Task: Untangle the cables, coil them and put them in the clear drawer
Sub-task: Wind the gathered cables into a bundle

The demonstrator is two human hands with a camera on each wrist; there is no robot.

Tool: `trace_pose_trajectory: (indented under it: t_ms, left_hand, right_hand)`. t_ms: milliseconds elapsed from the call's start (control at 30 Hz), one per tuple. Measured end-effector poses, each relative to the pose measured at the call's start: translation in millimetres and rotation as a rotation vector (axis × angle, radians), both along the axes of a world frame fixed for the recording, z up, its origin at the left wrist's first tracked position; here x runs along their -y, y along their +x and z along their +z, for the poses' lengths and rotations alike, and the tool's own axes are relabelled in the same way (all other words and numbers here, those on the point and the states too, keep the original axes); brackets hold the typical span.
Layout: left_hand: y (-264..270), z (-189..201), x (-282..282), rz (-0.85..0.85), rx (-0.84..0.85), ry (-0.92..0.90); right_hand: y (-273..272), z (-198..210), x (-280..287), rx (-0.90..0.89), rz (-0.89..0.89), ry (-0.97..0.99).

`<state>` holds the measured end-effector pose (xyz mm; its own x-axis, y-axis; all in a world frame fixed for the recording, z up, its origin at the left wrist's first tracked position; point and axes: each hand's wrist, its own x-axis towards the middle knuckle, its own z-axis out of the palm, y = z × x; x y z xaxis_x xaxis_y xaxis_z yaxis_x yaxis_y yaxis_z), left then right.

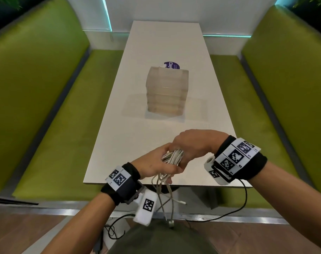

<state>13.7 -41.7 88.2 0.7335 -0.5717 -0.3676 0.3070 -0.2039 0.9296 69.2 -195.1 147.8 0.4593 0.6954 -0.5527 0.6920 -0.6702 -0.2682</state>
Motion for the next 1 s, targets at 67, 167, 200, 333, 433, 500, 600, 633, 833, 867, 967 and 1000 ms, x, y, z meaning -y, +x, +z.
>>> trace_pose_trajectory:
  t_ms: [67,167,200,333,433,500,600,633,833,867,967,1000]
  left_hand:
    - [-0.3,-0.7,-1.3,-0.026,0.026,0.027]
    - [-0.6,-2.5,-1.6,-0.044,0.068,0.065]
    - [-1.0,-2.0,-1.5,-0.037,0.07,0.058]
    - [0.1,-2.7,-2.9,0.006,0.044,0.009]
    - [-0.6,-5.0,-5.3,-0.004,0.019,-0.028]
    - [-1.8,-8.0,-7.7,-0.022,0.006,-0.06]
    - [-3.2,-11.9,-9.6,-0.015,-0.033,-0.117]
    - [-3.8,-12.4,-9.3,0.002,-0.047,-0.15]
    - [-11.9,-24.4,-22.4,0.082,-0.005,-0.226]
    - [-13.9,-28.1,-25.4,0.091,0.03,-0.155]
    - [-18.4,-38.4,-24.4,0.192,0.133,-0.086]
    - [-18.1,-39.4,-22.9,0.257,0.142,-0.123]
  right_hand:
    - [2.2,0.3,1.6,-0.127,-0.025,0.011]
    - [3.7,-4.9,3.2,-0.223,-0.037,0.021]
    - [3.7,-6.7,3.1,-0.213,-0.038,0.031]
    - [5.4,-8.0,3.1,-0.215,-0.048,0.053]
    - [6.7,-6.5,2.3,-0.301,-0.058,0.09]
    - [6.5,-6.1,1.4,-0.332,-0.064,0.095]
    - [5.8,-6.4,1.4,-0.335,-0.054,0.096]
    - [5.6,-6.0,1.4,-0.331,-0.053,0.103]
    - [16.8,7.8,16.6,-0.202,-0.17,0.171]
    - [21.0,11.9,21.7,-0.177,-0.204,0.193]
    - [32.0,22.5,33.0,-0.144,-0.286,0.257]
    - [33.2,23.9,34.6,-0.14,-0.306,0.275]
